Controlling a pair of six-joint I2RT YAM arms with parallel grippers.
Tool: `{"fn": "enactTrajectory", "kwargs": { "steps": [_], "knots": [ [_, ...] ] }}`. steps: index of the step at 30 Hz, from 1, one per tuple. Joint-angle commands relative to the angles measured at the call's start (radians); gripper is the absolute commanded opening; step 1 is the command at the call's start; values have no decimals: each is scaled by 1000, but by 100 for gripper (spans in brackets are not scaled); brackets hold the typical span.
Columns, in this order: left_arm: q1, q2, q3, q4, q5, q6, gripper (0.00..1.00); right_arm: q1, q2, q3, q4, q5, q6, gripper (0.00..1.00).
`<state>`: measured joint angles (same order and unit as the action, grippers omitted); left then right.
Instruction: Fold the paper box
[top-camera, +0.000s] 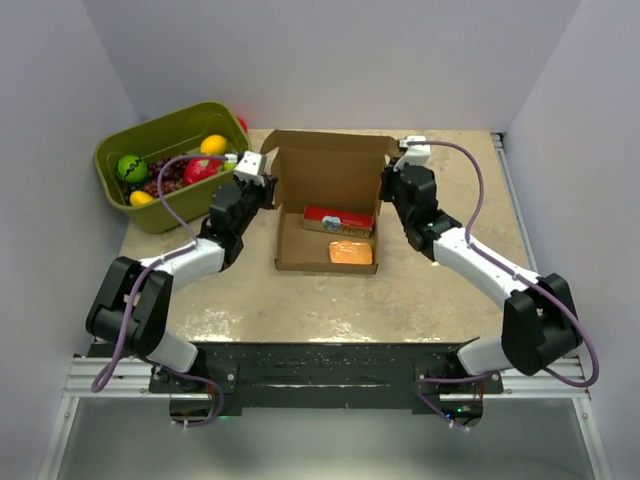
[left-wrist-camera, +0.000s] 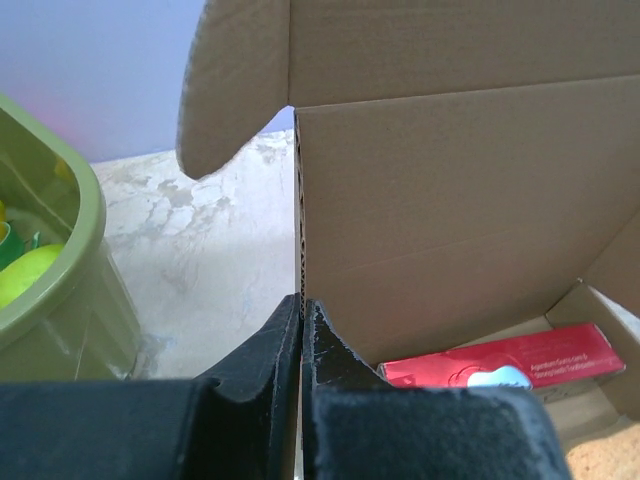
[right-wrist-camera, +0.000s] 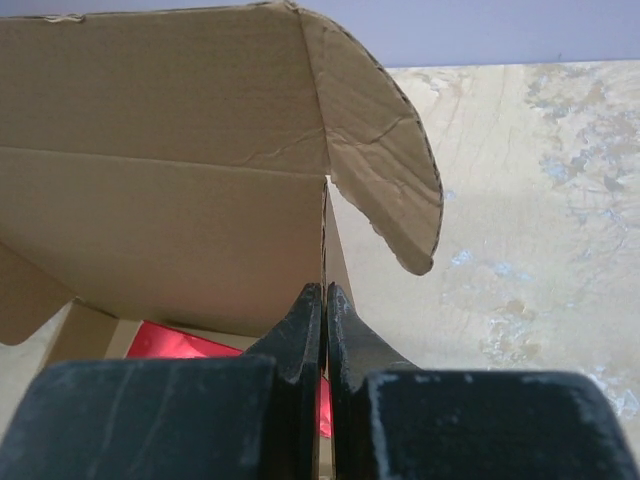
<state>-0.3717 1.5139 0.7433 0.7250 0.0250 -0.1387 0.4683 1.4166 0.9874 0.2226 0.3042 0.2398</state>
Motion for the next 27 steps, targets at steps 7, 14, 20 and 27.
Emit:
{"fn": "enactTrajectory", "kwargs": {
  "steps": [7, 14, 20, 27],
  "knots": [
    [-62, 15, -62, 120, -22, -68, 0, 78, -45, -113, 256, 84, 50, 0],
    [-78, 12, -99, 134, -23, -99, 0, 89, -51, -136, 253, 93, 70, 0],
    [-90, 12, -120, 145, -46, -119, 0, 101, -54, -144, 250, 96, 84, 0],
    [-108, -8, -196, 160, -83, -171, 0, 139, -77, -200, 265, 174, 93, 0]
  ]
}}
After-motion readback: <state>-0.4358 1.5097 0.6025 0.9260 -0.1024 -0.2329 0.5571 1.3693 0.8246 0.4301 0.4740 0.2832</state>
